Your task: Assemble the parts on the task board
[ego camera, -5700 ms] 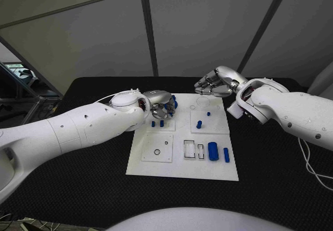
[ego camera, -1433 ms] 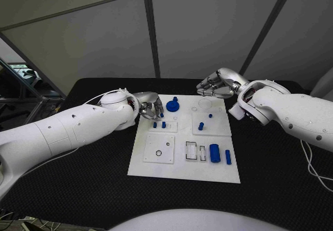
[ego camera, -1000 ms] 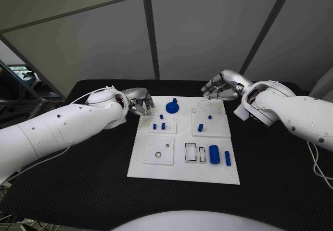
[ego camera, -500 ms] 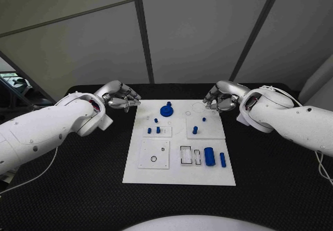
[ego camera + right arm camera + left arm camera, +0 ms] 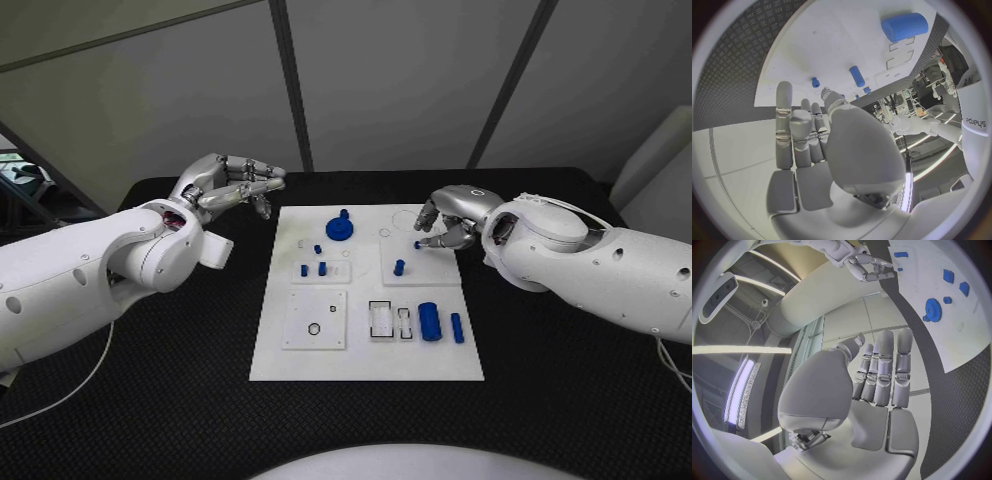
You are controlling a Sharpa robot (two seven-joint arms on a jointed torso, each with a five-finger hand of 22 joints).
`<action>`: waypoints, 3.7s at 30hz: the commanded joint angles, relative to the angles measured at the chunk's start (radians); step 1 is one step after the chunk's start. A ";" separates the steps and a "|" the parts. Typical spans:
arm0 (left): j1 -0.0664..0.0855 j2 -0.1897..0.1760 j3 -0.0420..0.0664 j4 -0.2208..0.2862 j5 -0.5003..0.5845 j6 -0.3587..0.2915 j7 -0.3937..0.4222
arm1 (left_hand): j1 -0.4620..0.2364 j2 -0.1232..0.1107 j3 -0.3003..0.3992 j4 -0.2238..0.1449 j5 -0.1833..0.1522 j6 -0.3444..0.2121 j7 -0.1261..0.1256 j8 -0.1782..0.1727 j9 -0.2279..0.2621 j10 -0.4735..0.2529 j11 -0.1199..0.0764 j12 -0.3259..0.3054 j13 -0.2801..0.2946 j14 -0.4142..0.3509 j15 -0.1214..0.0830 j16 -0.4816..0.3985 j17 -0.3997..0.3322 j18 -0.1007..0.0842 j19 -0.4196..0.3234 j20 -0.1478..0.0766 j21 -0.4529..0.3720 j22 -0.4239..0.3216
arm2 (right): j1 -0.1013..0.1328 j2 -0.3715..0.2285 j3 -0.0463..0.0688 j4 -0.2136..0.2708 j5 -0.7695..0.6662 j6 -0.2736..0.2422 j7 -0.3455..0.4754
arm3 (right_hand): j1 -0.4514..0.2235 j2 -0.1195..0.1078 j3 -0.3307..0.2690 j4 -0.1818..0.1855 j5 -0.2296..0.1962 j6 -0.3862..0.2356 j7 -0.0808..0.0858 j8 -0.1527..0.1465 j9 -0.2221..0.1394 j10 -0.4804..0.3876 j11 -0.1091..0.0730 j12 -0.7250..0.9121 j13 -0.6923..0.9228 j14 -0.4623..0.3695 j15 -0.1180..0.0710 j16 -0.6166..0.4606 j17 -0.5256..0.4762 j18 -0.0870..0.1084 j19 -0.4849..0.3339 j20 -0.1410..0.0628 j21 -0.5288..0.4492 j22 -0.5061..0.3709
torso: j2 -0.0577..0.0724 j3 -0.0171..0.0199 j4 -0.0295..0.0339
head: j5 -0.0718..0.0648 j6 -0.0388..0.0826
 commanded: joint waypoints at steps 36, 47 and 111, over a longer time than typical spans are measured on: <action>-0.002 0.001 0.001 0.011 0.107 -0.029 0.041 | 0.015 0.013 -0.006 -0.011 -0.001 -0.001 0.008 0.004 -0.002 0.001 0.006 0.008 0.000 -0.010 0.001 -0.013 -0.009 0.029 0.000 -0.001 -0.015 -0.012 | -0.029 0.070 0.000 -0.063 -0.084 0.090 -0.055 | 0.055 0.014 0.171 -0.040 -0.028 0.068 -0.012 0.019 0.008 0.071 -0.017 0.005 0.005 0.040 -0.009 0.201 0.206 -0.029 0.031 -0.004 0.293 0.310 | -0.001 0.0009 0.0007 | 0.001 -0.014; -0.002 -0.002 0.001 0.007 0.107 -0.032 0.036 | 0.015 0.015 -0.006 -0.012 -0.001 -0.003 0.009 0.004 -0.002 -0.001 0.007 0.008 -0.001 -0.010 0.002 -0.013 -0.010 0.029 0.001 -0.001 -0.016 -0.013 | -0.030 0.065 0.000 -0.051 -0.105 0.051 -0.062 | 0.039 0.024 0.205 -0.064 -0.054 0.105 -0.021 0.034 0.015 0.110 -0.029 0.008 0.011 0.040 -0.019 0.226 0.231 -0.035 0.038 -0.011 0.341 0.363 | -0.001 0.0017 0.0002 | 0.004 -0.016; -0.003 0.037 0.000 0.003 0.135 -0.022 0.016 | -0.004 0.027 -0.013 0.002 -0.002 -0.010 0.011 0.005 -0.001 -0.011 0.009 0.013 -0.001 -0.009 0.005 -0.018 -0.016 0.028 0.005 0.003 -0.030 -0.026 | -0.064 0.189 -0.057 0.172 -0.067 0.059 -0.022 | 0.016 0.028 0.244 -0.101 -0.056 0.109 -0.018 0.031 0.019 0.125 -0.030 -0.009 0.019 0.034 -0.025 0.240 0.237 -0.043 0.047 -0.008 0.390 0.418 | 0.000 -0.0008 -0.0002 | 0.081 -0.046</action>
